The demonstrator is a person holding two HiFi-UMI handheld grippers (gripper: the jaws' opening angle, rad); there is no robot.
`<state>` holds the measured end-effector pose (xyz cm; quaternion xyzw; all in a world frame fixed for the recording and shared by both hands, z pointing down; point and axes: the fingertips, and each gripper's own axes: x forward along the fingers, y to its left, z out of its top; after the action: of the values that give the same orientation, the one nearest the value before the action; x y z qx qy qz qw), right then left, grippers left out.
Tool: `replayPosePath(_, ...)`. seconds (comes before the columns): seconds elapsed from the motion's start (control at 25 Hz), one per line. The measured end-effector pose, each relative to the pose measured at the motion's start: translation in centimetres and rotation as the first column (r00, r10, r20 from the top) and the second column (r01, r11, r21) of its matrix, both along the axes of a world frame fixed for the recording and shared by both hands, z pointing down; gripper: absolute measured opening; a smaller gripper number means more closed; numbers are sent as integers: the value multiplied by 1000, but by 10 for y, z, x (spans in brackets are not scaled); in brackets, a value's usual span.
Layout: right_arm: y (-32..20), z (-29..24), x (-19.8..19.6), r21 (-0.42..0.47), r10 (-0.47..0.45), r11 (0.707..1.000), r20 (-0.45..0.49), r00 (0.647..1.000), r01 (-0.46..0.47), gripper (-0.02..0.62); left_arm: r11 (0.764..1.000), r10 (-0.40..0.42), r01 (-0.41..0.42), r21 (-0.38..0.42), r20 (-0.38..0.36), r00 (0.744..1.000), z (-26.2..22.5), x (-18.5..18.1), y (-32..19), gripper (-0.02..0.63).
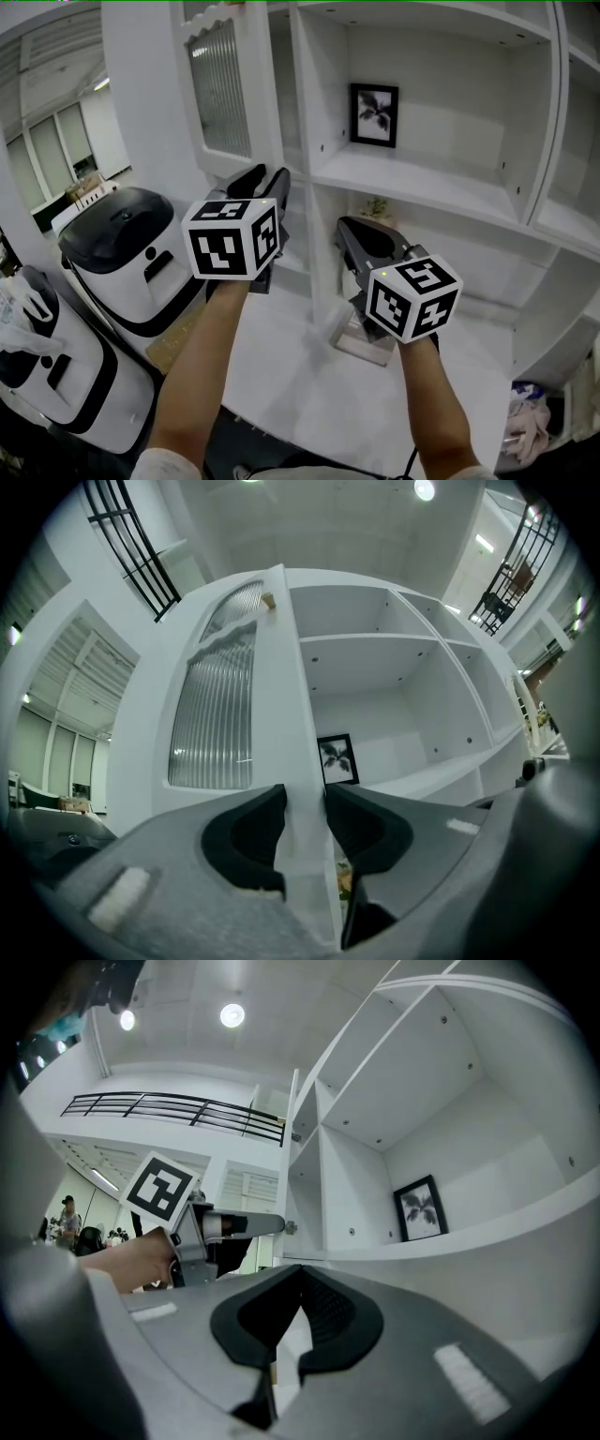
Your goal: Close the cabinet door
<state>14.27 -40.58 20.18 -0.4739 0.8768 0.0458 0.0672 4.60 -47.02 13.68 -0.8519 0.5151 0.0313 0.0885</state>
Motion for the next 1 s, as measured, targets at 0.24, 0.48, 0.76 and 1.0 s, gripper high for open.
replayPosePath(0.24, -6, 3, 3, -7, 7, 1000, -7, 1000, -7, 3, 1000, 19, -19, -6, 18, 1000, 0, 13, -12, 146)
replayPosePath(0.48, -11, 4, 6, -10, 18, 1000, -5, 1000, -19, 3, 999, 34, -34, -10, 42, 999, 0, 24, -25, 144)
replayPosePath(0.76, -16, 7, 9, -8, 32, 999, -10, 999, -33, 3, 999, 41, -41, -3, 44, 998, 0, 34, -39, 140)
replayPosePath(1.0, -20, 10, 13, -14, 45, 999, -13, 999, -45, 3, 999, 48, -48, -4, 44, 998, 0, 40, -49, 133)
